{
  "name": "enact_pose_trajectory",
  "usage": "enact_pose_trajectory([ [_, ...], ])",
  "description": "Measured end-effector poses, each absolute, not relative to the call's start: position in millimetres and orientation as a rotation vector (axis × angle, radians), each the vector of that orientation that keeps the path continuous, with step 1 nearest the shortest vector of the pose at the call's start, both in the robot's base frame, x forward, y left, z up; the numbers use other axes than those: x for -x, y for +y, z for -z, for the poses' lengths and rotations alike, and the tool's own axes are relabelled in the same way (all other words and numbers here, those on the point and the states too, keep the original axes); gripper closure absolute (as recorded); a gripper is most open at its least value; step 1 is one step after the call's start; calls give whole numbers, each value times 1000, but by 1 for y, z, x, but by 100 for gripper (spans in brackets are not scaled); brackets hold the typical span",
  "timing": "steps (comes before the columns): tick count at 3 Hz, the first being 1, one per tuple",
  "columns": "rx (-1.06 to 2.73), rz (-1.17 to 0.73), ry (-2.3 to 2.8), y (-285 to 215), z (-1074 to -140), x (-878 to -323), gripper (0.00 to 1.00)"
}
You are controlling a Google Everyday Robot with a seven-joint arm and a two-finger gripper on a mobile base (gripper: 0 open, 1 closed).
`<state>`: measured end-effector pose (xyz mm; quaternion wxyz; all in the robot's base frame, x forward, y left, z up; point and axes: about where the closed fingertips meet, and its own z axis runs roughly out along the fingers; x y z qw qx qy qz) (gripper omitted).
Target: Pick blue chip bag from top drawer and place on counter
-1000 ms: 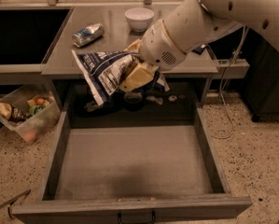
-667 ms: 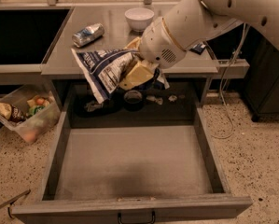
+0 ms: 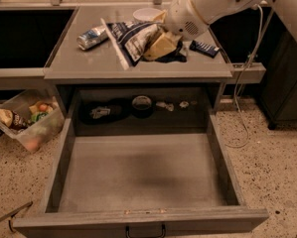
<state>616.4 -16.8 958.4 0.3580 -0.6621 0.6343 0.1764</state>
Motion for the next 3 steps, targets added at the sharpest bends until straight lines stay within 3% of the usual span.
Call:
enact_pose_trajectory([
  [1, 1607, -372, 1638, -42, -972, -681, 100],
  [3, 1584, -403, 1539, -35, -978, -737, 100],
])
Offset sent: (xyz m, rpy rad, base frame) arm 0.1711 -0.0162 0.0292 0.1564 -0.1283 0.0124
